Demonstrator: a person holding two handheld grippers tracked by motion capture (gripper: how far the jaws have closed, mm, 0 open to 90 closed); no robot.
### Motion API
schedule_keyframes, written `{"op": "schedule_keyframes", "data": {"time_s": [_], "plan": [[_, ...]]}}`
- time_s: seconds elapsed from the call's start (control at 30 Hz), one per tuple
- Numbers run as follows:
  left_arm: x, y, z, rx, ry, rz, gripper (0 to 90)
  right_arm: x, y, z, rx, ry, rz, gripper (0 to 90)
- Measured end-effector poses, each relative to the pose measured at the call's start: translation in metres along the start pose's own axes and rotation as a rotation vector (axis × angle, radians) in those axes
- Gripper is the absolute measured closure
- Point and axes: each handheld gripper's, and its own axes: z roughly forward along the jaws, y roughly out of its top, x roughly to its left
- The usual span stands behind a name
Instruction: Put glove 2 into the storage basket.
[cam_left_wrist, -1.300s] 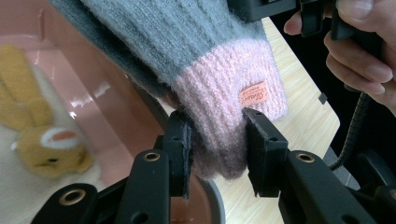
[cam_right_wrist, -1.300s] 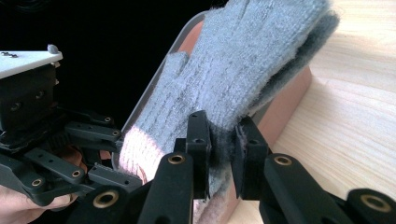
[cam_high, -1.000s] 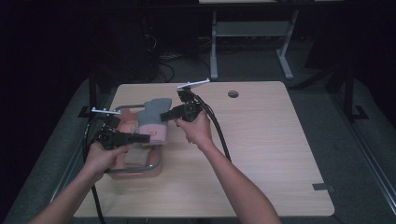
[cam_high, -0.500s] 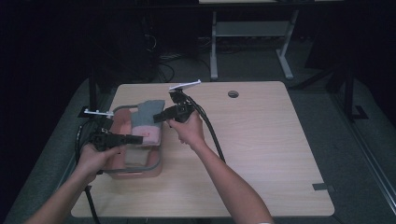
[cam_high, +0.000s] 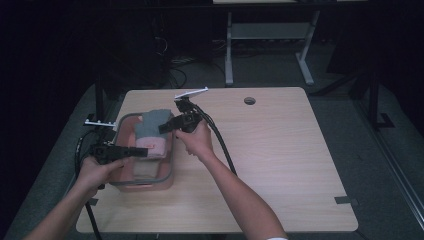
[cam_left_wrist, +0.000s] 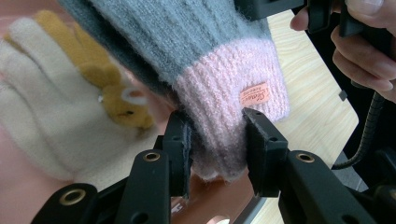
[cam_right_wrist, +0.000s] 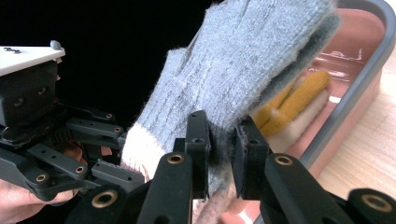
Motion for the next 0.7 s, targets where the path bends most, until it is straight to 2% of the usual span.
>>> {"op": "schedule_keyframes", "data": {"time_s": [0.2, 0.7], "plan": [[0.004, -0.002, -0.002, 0.009, 0.005, 0.002, 64.3, -0.001, 0.000, 0.007, 0.011, 0.003, 0.001, 78.0], [0.015, -0.012, -0.004, 0.023, 0.025, -0.025, 64.3, -0.002, -0.002, 0.026, 0.047, 0.003, 0.000, 77.9]]}}
